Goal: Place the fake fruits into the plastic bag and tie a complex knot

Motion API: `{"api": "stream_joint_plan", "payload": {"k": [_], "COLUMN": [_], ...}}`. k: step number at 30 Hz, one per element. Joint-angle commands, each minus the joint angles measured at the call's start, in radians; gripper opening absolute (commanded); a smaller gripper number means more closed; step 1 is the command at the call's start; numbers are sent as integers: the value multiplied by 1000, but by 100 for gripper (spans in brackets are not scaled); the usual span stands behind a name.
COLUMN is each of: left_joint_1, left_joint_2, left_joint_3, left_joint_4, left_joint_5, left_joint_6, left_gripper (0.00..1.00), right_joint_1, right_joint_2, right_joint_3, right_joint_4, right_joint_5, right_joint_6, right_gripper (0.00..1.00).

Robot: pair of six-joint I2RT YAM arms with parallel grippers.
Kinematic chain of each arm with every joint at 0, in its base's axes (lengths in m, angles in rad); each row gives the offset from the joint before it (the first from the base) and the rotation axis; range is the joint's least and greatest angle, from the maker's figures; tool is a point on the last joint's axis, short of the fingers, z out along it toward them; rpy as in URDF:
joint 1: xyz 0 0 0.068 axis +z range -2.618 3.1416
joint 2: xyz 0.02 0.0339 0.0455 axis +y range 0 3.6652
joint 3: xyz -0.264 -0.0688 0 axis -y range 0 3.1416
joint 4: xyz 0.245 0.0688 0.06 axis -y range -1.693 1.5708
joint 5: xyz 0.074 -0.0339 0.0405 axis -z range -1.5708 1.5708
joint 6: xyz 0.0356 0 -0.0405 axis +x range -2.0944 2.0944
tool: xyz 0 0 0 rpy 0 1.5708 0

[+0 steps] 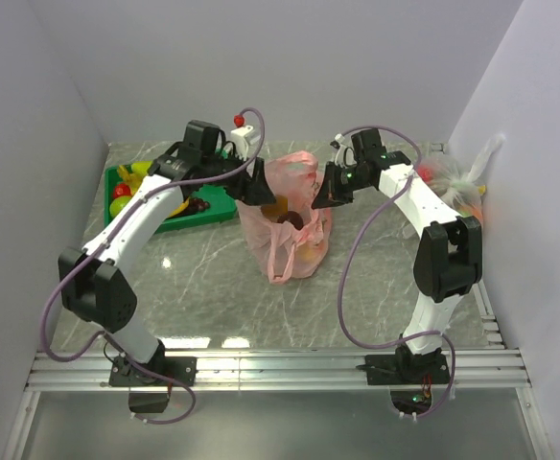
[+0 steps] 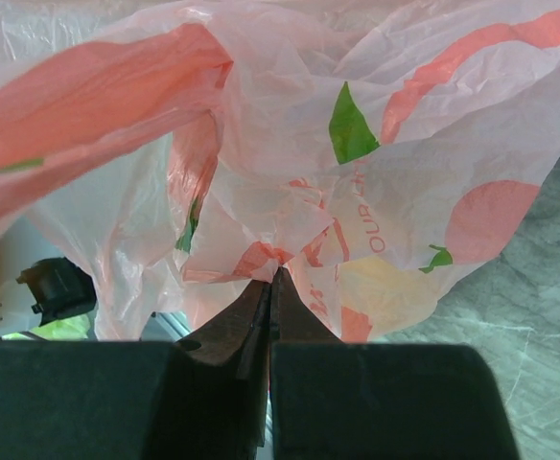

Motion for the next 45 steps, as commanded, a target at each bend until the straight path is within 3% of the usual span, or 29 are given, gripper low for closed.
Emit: {"api": "stream_joint_plan", "payload": {"k": [1,6,9,12,17,29,45], "left_joint_1": [-9,23,147,264,280,292,304], "left_joint_2": [25,-27,-105,-111,48,431,691], "left_joint_3": [64,101,19,-12,92,316,416], "left_joint_4": [18,15,166,217,178,191,250], "left_joint_5": [-23,-17,11,-131,-363,-631,-685], "left_joint_6": [6,43,-52,-89,-65,-206,-177], "left_gripper": [80,89,89,91,98,99,99], "right_joint_1": [2,2,2,2,2,1,-2], "right_joint_2": [-60,-60,-57,-52,-43,-43,-11], "right_joint_3": [0,-1,-3,-3,11,-3,11], "right_joint_4": [19,14,14,16,9,6,0], "right_joint_5": [-16,-18,-15,-18,-18,-12,-4], "right_joint_6": [6,2,-1,0,-3,-11,-28], "right_gripper": [0,0,0,0,0,0,0]}}
